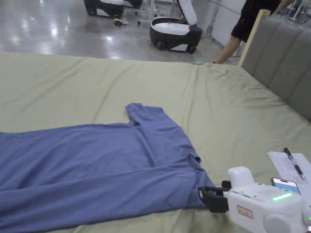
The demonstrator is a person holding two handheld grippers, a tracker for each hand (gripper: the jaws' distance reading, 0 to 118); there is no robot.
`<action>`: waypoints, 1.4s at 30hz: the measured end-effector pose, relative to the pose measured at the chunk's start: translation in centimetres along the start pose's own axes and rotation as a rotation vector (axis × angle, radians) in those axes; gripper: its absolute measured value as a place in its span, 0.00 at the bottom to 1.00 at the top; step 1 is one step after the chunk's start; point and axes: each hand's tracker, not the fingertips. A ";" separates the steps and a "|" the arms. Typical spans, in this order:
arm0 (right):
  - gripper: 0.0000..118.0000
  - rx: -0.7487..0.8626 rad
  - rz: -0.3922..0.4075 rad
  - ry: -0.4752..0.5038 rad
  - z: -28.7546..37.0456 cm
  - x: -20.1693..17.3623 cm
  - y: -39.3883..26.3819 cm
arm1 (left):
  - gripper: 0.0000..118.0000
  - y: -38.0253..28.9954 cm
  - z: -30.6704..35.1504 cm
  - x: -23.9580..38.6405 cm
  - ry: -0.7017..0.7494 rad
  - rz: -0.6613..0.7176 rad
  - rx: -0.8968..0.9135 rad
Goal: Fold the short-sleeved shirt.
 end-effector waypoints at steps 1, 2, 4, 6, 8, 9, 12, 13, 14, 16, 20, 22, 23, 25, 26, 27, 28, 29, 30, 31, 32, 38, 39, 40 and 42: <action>0.68 -0.027 0.013 -0.016 -1.5 0.7 -0.3 | 0.04 -0.1 -0.1 0.1 0.000 -0.003 -0.011; 0.68 -0.043 0.033 -0.020 -2.7 1.0 -0.5 | 0.04 0.4 0.1 0.7 0.000 0.001 -0.012; 0.68 -0.096 0.025 0.013 -4.6 1.6 -0.8 | 0.04 0.4 -0.1 0.6 -0.001 0.006 -0.022; 0.61 -0.096 -0.057 0.031 -5.3 2.2 -0.7 | 0.04 0.4 -0.5 0.3 -0.009 0.024 -0.033; 0.05 -0.059 -0.097 0.078 -4.1 2.8 -0.2 | 0.04 0.5 -0.2 0.1 -0.019 0.039 -0.038; 0.05 -0.039 -0.105 0.127 -3.7 3.0 -0.2 | 0.04 0.6 0.1 0.1 -0.023 0.043 -0.034; 0.05 -0.039 -0.048 0.082 -2.5 2.8 -0.4 | 0.04 1.1 1.3 0.4 -0.028 0.041 -0.014; 0.05 -0.025 -0.037 0.081 -1.8 2.3 -0.5 | 0.04 1.3 1.9 0.3 -0.037 0.047 -0.006; 0.05 -0.003 -0.038 0.084 -0.9 2.3 -0.5 | 0.04 1.4 2.6 -0.1 -0.052 0.059 0.002; 0.05 0.031 -0.053 0.109 1.1 2.4 -0.5 | 0.04 1.6 4.3 -0.4 -0.082 0.091 0.016; 0.05 0.047 -0.020 0.104 6.4 1.4 -1.4 | 0.04 1.0 8.9 -0.2 -0.092 0.044 0.025; 0.05 0.038 0.000 0.110 8.6 1.1 -2.4 | 0.04 0.0 10.7 -0.5 -0.074 0.008 0.024; 0.05 0.027 0.009 0.106 9.6 1.0 -3.1 | 0.04 -0.6 11.5 -0.7 -0.078 0.007 0.017; 0.05 -0.017 0.010 0.108 11.0 0.2 -4.5 | 0.04 -2.0 12.3 -1.2 -0.097 0.023 -0.003; 0.05 -0.027 0.010 0.105 11.4 0.1 -5.4 | 0.04 -3.1 11.6 -2.8 -0.111 0.039 -0.023; 0.05 -0.034 0.012 0.101 11.5 -0.1 -6.3 | 0.04 -3.9 11.3 -3.1 -0.124 0.051 -0.041; 0.05 -0.063 0.020 0.102 11.3 -0.2 -7.2 | 0.04 -4.8 10.8 -3.2 -0.129 0.062 -0.069; 0.05 -0.114 0.015 0.081 10.9 -0.5 -8.1 | 0.04 -5.6 10.2 -3.4 -0.126 0.074 -0.110; 0.05 -0.144 0.008 0.074 10.5 -0.6 -8.6 | 0.04 -6.4 9.6 -3.6 -0.133 0.082 -0.133; 0.05 -0.136 0.007 0.072 10.2 -0.7 -9.1 | 0.05 -7.0 9.0 -3.7 -0.137 0.088 -0.142; 0.05 -0.121 0.002 0.067 10.1 -0.8 -9.5 | 0.06 -7.5 8.7 -4.0 -0.136 0.096 -0.150; 0.93 -0.094 -0.016 -0.033 10.8 -0.2 -8.5 | 0.90 -7.5 10.7 -4.8 0.012 0.017 -0.068; 0.91 -0.039 -0.033 -0.035 11.7 -0.1 -7.8 | 0.90 -6.8 11.6 -5.1 0.006 0.025 -0.030; 0.91 0.020 -0.047 -0.035 12.6 -0.1 -6.8 | 0.90 -5.8 12.5 -5.4 0.010 0.049 -0.010; 0.90 0.146 -0.049 -0.087 13.2 0.8 -4.9 | 0.89 -3.1 14.3 -4.7 0.012 0.058 0.066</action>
